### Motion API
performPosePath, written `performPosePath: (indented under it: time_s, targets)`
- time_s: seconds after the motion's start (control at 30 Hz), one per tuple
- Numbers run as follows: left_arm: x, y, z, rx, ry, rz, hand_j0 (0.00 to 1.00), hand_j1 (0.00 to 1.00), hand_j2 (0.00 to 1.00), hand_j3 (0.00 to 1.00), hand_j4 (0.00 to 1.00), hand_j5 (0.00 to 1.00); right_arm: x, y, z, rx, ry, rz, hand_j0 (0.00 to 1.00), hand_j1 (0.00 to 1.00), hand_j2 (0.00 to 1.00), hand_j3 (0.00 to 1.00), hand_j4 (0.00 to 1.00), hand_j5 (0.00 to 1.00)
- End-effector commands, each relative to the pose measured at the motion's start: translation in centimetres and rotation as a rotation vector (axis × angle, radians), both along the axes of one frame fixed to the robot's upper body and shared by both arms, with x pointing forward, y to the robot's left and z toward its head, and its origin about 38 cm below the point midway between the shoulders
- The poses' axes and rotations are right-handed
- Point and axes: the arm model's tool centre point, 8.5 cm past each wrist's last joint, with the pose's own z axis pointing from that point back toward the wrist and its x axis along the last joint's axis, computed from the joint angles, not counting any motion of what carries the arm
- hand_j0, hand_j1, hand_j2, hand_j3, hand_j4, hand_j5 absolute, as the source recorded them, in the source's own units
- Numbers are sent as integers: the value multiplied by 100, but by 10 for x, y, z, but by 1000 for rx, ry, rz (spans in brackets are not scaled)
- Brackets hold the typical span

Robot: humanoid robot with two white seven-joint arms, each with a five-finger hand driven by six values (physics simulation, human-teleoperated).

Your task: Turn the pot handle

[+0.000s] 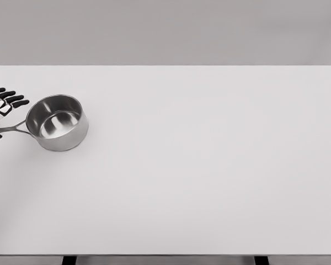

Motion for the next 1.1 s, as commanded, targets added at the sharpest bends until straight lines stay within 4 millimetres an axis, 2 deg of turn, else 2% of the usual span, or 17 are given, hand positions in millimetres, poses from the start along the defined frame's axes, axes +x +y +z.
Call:
performPosePath:
  time_s: [0.0, 0.23, 0.57, 1.07]
  targets:
    - [0, 0, 2, -6, -3, -1, 100, 100, 100, 100, 100, 100, 0, 0, 0, 0, 0, -1, 100, 100, 100, 100, 100, 100]
    - [2, 3, 2, -5, -6, 8, 100, 100, 100, 100, 100, 100, 0, 0, 0, 0, 0, -1, 100, 100, 100, 100, 100, 100]
    - [6, 17, 1, -4, -2, 55, 100, 100, 100, 100, 100, 100, 0, 0, 0, 0, 0, -1, 100, 100, 100, 100, 100, 100]
    - [15, 23, -3, -22, -8, 93, 100, 100, 100, 100, 100, 100, 1, 0, 0, 0, -2, -1, 100, 100, 100, 100, 100, 100]
